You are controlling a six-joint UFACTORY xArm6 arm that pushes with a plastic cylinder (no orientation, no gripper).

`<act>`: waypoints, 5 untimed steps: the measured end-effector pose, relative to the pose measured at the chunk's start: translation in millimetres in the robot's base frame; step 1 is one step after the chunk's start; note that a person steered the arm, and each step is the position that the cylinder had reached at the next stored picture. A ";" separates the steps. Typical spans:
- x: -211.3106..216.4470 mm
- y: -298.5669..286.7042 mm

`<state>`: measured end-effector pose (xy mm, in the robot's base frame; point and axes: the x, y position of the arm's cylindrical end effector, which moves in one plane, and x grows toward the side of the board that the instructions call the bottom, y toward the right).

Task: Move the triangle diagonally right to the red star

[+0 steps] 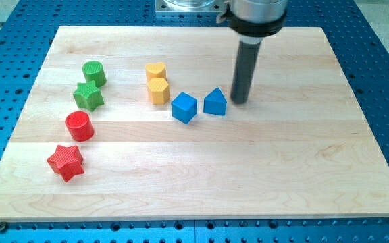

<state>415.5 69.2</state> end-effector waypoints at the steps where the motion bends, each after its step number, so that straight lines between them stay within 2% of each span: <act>1: 27.3 -46.6; 2: 45.7 -86.3; 3: 54.1 -73.7; 5: 16.1 -68.2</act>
<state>431.6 1.0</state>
